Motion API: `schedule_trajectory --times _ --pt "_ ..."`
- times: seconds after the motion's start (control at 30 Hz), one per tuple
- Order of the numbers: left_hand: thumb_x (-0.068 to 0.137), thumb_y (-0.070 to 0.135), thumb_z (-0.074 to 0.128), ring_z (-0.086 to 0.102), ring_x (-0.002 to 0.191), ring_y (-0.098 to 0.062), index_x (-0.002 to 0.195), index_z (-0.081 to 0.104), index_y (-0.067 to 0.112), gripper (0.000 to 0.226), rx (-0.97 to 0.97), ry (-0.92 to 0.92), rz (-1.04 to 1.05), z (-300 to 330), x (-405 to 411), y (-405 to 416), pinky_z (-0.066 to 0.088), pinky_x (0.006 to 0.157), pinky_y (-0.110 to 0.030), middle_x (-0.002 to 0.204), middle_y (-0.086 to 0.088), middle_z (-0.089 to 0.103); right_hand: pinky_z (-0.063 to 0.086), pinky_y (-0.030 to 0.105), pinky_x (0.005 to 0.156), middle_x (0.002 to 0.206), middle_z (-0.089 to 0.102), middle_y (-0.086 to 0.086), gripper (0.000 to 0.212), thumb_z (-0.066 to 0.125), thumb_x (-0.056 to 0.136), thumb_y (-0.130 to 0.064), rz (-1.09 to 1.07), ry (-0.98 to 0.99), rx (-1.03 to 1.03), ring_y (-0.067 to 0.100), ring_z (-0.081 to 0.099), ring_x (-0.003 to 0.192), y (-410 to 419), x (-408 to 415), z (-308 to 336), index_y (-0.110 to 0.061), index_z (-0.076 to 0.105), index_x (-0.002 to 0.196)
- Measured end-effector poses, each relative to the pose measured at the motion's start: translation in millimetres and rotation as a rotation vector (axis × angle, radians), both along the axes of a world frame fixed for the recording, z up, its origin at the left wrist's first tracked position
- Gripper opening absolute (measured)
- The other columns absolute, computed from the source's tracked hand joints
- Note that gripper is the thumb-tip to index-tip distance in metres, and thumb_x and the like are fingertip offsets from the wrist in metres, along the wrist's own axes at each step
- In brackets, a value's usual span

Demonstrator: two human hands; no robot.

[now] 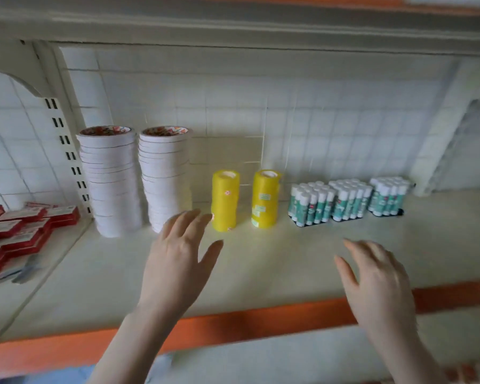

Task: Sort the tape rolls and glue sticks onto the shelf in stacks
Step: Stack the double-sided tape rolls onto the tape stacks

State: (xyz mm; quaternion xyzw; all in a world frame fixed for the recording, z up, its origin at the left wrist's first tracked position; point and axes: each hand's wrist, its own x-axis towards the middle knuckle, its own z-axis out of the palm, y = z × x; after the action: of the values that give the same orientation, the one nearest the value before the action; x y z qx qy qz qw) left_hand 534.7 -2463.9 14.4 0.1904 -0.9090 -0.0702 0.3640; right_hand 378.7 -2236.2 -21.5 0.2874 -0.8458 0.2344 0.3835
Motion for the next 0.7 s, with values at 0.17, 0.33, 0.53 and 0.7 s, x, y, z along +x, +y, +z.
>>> schedule_trajectory --times 0.17,0.33,0.53,0.7 --pt "0.081 0.047 0.042 0.056 0.108 -0.031 0.113 0.063 0.010 0.053 -0.018 -0.008 -0.155 1 -53 73 0.044 0.090 -0.034 0.117 -0.010 0.062 0.052 0.043 0.067 0.088 0.066 0.016 0.021 0.073 0.076 -0.010 -0.168 0.017 0.007 0.036 0.064 0.077 81 -18 -1 -0.002 0.069 0.095" --pt "0.081 0.048 0.041 0.055 0.108 -0.032 0.114 0.063 0.009 0.056 -0.019 0.005 -0.284 -1 -126 170 0.048 0.088 -0.038 0.116 -0.011 0.063 0.053 0.043 0.070 0.094 0.067 0.015 0.028 0.074 0.076 -0.015 -0.298 -0.040 -0.008 0.035 0.064 0.082 191 -56 -2 -0.002 0.069 0.100" --pt "0.080 0.050 0.044 0.056 0.109 -0.032 0.113 0.064 0.009 0.056 0.039 0.010 -0.391 -11 -232 324 0.050 0.085 -0.042 0.117 -0.011 0.062 0.056 0.047 0.070 0.095 0.067 0.013 0.029 0.070 0.078 -0.017 -0.402 -0.112 0.002 0.032 0.064 0.085 363 -126 -9 -0.004 0.067 0.104" --pt "0.078 0.046 0.052 0.053 0.113 -0.033 0.114 0.064 0.010 0.052 0.100 0.002 -0.464 -5 -311 445 0.047 0.089 -0.043 0.121 -0.011 0.061 0.056 0.042 0.073 0.098 0.068 0.009 0.029 0.064 0.082 -0.023 -0.459 -0.159 0.009 0.025 0.065 0.088 488 -179 0 -0.007 0.066 0.106"
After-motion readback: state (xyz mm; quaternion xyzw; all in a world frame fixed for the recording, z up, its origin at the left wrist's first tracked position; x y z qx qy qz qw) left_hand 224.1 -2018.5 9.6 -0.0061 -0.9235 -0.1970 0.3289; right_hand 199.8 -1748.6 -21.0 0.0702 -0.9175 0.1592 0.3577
